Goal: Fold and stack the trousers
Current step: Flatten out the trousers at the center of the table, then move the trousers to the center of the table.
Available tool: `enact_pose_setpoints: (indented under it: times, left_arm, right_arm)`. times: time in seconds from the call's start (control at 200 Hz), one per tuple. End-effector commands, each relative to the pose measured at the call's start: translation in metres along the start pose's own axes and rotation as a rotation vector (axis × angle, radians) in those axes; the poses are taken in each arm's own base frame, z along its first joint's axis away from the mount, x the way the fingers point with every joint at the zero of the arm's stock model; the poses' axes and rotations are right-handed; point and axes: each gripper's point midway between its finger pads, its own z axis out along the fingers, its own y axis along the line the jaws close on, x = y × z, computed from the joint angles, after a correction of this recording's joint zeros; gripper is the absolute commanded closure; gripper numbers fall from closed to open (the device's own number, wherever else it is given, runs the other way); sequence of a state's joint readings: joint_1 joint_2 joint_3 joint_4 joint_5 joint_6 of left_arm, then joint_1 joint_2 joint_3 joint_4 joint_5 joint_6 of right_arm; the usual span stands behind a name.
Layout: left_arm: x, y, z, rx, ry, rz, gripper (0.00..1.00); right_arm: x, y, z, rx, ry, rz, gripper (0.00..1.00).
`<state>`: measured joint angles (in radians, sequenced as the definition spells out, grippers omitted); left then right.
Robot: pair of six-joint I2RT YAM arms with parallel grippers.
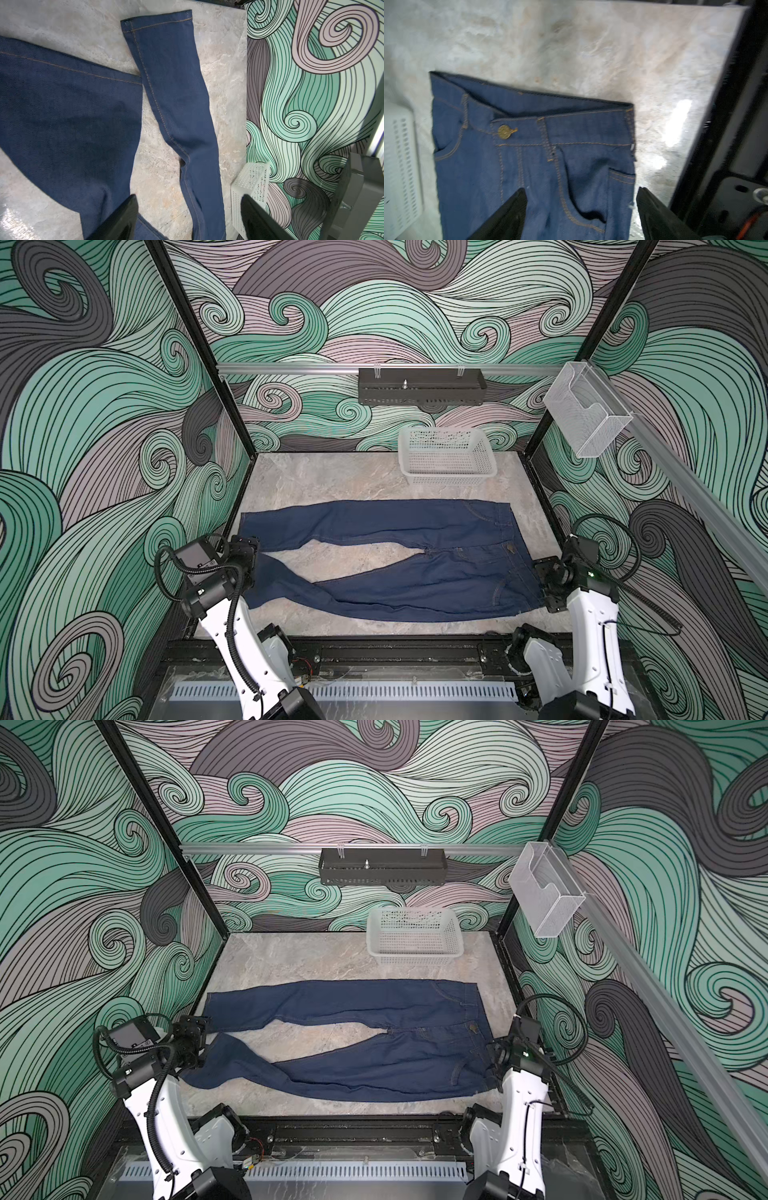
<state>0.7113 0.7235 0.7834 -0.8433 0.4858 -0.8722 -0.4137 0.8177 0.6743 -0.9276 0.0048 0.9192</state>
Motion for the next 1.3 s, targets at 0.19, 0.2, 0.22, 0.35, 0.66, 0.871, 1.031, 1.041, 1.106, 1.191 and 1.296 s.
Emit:
enact_pose_setpoints:
  times: [0.19,0.2,0.22,0.35,0.66,0.871,1.031,1.041,1.106,1.191,1.296]
  left_arm:
    - [0.009,0.008,0.020,0.006,0.084,-0.014,0.22]
    - [0.009,0.009,0.021,0.005,0.086,-0.016,0.22]
    - [0.009,0.009,0.022,0.005,0.089,-0.018,0.22]
    - [0.008,0.013,0.026,-0.007,0.090,-0.024,0.22]
    - [0.003,0.011,0.024,-0.007,0.064,-0.012,0.22]
    - [-0.010,0.005,0.019,-0.008,-0.006,0.013,0.21]
    - [-0.016,0.002,0.025,0.001,-0.009,0.015,0.21]
    - [-0.016,0.001,0.025,0.003,-0.008,0.015,0.21]
    - [-0.018,-0.001,0.028,0.013,0.002,0.015,0.21]
    - [-0.018,-0.006,0.032,0.029,0.024,0.017,0.21]
    - [-0.015,-0.006,0.038,0.025,0.074,0.026,0.21]
  right_arm:
    - [0.109,0.079,0.002,-0.190,0.328,-0.381,0.30]
    - [0.113,0.080,0.003,-0.190,0.333,-0.393,0.31]
    - [0.120,0.081,0.003,-0.188,0.341,-0.418,0.31]
    - [0.163,0.093,0.011,-0.166,0.383,-0.566,0.34]
    - [0.222,0.126,0.060,-0.048,0.463,-0.760,0.37]
    - [0.186,0.109,0.104,0.144,0.335,-0.659,0.29]
    - [0.152,0.088,0.126,0.220,0.312,-0.504,0.26]
    - [0.152,0.090,0.127,0.210,0.319,-0.494,0.27]
    - [0.148,0.091,0.128,0.214,0.315,-0.445,0.27]
    - [0.137,0.096,0.124,0.219,0.278,-0.404,0.25]
    - [0.121,0.092,0.125,0.227,0.271,-0.305,0.24]
